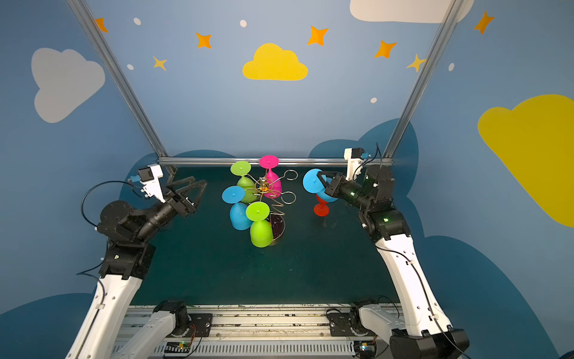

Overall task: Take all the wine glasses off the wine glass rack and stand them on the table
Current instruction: 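Reach the left gripper to the blue glass foot while right holds it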

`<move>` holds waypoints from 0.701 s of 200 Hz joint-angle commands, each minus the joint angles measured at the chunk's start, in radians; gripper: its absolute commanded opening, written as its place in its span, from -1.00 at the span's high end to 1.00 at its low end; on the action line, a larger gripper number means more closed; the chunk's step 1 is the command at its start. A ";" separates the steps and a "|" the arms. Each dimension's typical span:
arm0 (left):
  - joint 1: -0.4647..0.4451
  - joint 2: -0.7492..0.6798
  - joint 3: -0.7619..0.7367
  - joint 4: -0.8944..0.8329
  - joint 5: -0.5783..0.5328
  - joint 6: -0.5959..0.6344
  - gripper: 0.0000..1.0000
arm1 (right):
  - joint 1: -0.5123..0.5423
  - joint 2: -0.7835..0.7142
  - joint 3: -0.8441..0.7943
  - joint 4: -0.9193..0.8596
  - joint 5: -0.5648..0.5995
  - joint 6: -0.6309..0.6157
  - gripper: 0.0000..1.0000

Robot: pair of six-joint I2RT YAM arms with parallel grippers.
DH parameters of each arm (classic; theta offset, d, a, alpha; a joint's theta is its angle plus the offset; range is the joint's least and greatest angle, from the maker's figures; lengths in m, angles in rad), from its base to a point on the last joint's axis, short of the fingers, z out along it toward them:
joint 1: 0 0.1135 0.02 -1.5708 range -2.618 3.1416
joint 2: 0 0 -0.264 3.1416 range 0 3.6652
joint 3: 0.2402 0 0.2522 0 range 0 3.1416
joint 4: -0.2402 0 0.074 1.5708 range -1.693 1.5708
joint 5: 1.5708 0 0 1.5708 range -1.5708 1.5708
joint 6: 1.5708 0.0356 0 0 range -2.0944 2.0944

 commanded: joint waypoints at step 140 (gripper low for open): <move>-0.490 0.470 0.360 0.082 0.150 -0.030 -0.60 | 0.167 0.058 0.224 -0.006 -0.177 -0.155 1.00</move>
